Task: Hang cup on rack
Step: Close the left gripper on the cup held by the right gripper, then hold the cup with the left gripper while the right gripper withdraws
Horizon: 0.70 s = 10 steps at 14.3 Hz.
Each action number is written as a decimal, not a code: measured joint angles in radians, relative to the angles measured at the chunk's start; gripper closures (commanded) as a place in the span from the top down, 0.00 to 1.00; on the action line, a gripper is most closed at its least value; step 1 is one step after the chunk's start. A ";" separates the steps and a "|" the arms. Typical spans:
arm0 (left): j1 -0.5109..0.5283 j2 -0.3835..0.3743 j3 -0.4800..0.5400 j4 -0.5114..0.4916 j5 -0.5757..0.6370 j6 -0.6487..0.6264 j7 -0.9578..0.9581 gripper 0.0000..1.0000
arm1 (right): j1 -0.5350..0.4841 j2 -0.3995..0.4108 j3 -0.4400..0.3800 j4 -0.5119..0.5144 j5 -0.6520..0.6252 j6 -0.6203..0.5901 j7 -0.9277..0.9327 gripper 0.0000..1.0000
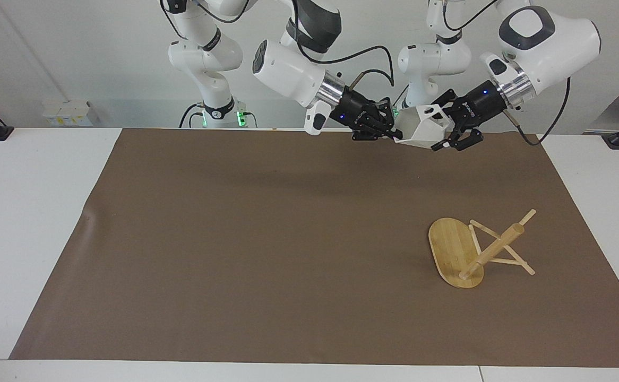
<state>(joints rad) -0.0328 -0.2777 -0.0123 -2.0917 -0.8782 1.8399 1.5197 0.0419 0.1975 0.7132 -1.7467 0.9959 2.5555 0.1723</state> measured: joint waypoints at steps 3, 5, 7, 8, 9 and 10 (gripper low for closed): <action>0.000 0.000 0.000 0.000 0.000 0.000 0.000 0.00 | 0.000 0.000 0.000 0.000 0.000 0.000 0.000 0.00; 0.000 0.000 0.000 0.000 0.000 0.000 0.000 0.00 | 0.000 0.000 0.000 0.000 0.000 0.000 0.003 0.02; 0.000 0.000 0.000 0.000 0.000 0.000 0.000 0.00 | 0.000 0.000 0.000 0.000 0.000 0.000 0.012 1.00; 0.000 0.000 0.000 0.000 -0.002 0.001 -0.002 0.00 | 0.000 0.000 0.000 0.000 0.000 0.001 0.033 1.00; 0.000 0.000 0.000 0.000 -0.005 0.001 -0.004 0.00 | 0.000 0.000 0.000 0.000 0.000 0.001 0.054 1.00; 0.000 0.000 0.000 0.000 -0.006 0.001 -0.005 0.00 | 0.001 0.000 0.000 0.000 0.000 0.001 0.065 1.00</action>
<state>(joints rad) -0.0329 -0.2778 -0.0126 -2.0917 -0.8841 1.8407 1.5146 0.0424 0.1975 0.7133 -1.7467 0.9960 2.5565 0.2374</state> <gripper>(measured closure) 0.300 0.670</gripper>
